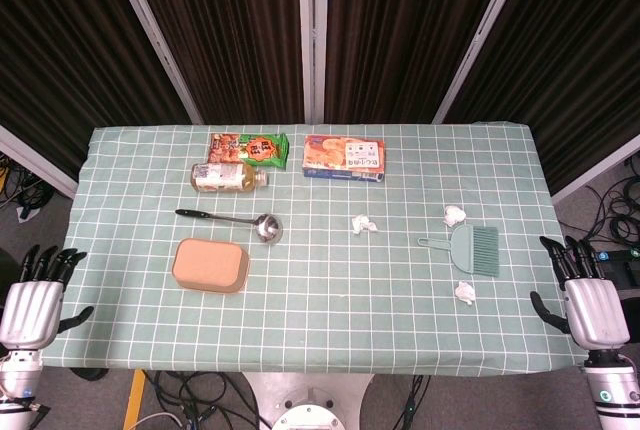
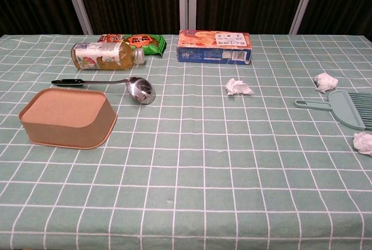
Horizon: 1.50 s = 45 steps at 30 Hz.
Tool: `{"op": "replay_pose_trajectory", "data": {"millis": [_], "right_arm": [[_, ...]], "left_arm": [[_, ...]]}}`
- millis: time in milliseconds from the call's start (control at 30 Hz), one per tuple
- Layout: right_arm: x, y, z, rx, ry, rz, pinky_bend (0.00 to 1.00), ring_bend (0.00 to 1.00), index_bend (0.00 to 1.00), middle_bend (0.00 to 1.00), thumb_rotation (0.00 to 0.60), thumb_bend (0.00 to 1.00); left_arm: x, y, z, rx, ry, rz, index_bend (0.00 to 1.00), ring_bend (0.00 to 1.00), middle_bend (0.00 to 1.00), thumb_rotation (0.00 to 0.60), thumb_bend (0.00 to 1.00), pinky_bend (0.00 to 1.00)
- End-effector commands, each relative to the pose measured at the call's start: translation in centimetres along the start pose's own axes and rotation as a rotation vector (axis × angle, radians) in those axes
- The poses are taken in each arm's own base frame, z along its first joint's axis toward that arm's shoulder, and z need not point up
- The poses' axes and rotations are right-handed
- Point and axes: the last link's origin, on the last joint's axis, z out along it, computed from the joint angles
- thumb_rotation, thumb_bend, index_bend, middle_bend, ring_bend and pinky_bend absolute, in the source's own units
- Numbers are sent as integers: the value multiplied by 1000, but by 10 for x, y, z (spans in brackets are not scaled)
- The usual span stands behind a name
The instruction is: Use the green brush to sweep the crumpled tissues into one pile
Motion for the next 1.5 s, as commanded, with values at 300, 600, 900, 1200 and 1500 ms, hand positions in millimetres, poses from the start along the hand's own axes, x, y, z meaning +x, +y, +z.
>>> {"op": "replay_pose_trajectory", "data": {"millis": [300, 600, 900, 1200, 1500], "right_arm": [[-8, -10, 22, 21, -52, 6, 0, 0, 33, 147, 600, 263], [-58, -58, 102, 74, -156, -85, 0, 0, 136, 243, 600, 247], [-131, -90, 151, 75, -272, -125, 0, 26, 375, 350, 600, 218], [-161, -105, 165, 100, -304, -180, 0, 49, 383, 401, 600, 226], [-164, -107, 170, 99, -306, -204, 0, 75, 416, 445, 600, 235]], "left_arm": [[0, 0, -1, -5, 3, -16, 208, 100, 166, 600, 36, 53], [0, -4, -8, 10, 5, -32, 208, 100, 166, 600, 36, 53], [-4, -9, -10, 27, -12, -44, 208, 100, 166, 600, 36, 53], [-7, -10, -8, 26, -24, -56, 207, 100, 166, 600, 36, 53], [-9, -11, -9, 34, -31, -63, 208, 100, 166, 600, 36, 53]]}}
